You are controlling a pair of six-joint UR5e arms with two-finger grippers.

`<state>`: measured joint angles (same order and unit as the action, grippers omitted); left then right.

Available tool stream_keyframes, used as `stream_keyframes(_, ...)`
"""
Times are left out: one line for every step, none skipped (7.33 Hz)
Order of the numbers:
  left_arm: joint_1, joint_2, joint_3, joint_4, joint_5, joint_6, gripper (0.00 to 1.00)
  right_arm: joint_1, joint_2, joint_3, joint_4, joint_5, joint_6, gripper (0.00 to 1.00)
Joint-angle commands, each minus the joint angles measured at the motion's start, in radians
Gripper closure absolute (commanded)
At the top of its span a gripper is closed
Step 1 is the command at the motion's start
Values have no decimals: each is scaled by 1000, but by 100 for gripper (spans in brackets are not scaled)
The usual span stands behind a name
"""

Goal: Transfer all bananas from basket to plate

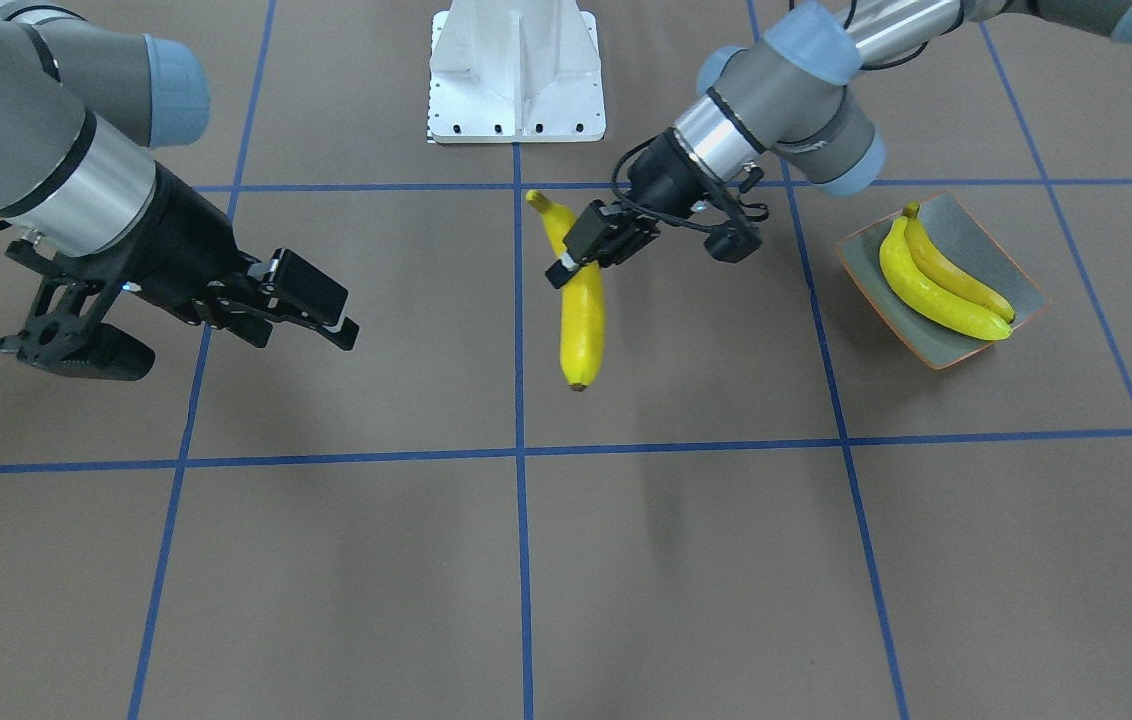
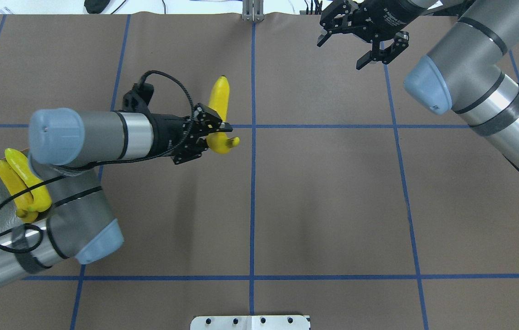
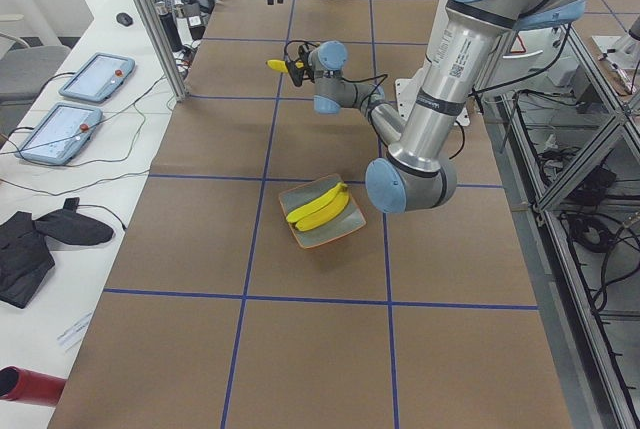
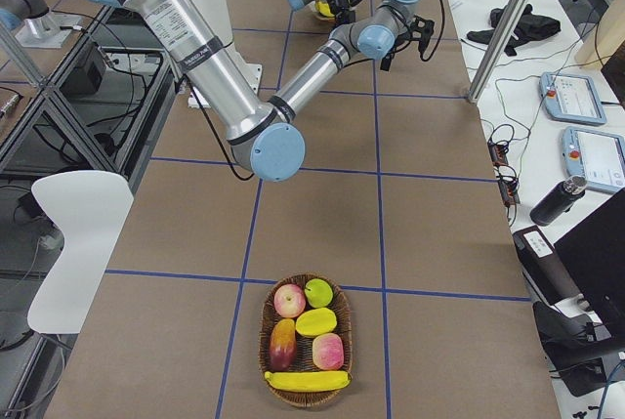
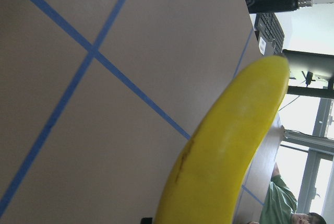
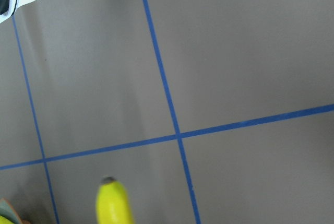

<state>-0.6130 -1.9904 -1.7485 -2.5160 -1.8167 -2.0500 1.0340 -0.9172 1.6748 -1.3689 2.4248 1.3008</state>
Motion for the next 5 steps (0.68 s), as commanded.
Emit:
stream_keyframes(-59, 199, -220, 310, -6, -8, 100, 17, -23, -21, 1, -3, -48, 0)
stream_keyframes(-91, 300, -258, 347, -3, -30, 100, 18, -23, -30, 2, -6, -49, 0)
stream_keyframes(-134, 393, -272, 339, 7, -44, 100, 18, -25, -35, 2, -13, -51, 0)
stream_keyframes(-151, 427, -281, 326, 7, -38, 100, 18, -25, -37, 2, -16, -51, 0)
stream_keyframes(-162, 442, -281, 324, 11, -47, 100, 17, -26, -37, 4, -21, -51, 0)
